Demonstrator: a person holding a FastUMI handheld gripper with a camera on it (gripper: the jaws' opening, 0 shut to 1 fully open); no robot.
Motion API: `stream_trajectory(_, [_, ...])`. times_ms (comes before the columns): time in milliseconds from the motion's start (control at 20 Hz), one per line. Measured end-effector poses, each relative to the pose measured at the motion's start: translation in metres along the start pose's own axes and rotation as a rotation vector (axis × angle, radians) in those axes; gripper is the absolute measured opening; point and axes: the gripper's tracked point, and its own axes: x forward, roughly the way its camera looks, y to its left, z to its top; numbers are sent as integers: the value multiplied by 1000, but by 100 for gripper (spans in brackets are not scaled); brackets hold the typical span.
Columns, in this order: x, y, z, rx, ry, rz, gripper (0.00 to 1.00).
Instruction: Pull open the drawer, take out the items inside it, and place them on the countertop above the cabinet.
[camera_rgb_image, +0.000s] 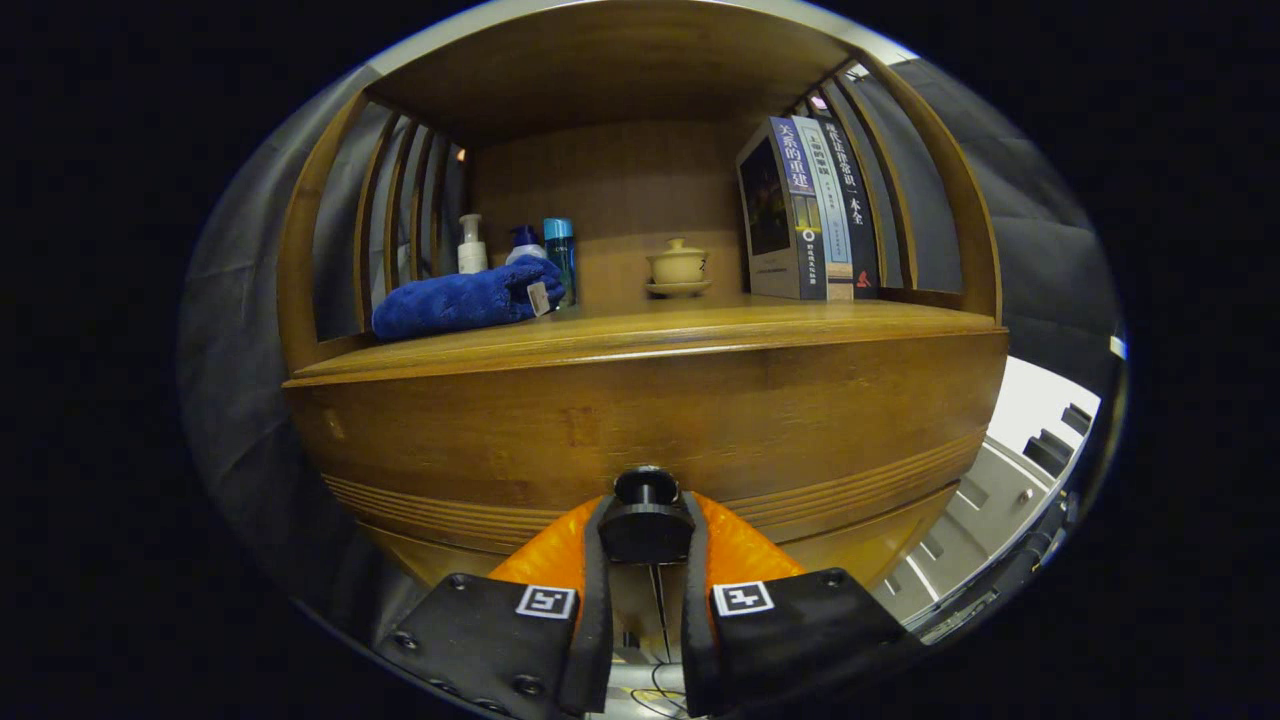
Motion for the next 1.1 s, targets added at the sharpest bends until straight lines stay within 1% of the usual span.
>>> stream_trajectory(100, [1,-1,0,-8,11,-12,37])
stream_trajectory(300, [-8,0,-2,20,7,-12,37])
stream_trajectory(550, [-23,0,-5,-5,5,-18,37])
stream_trajectory(700, [-37,-1,-10,-1,15,-23,36])
stream_trajectory(1100, [-93,1,-24,12,13,-27,37])
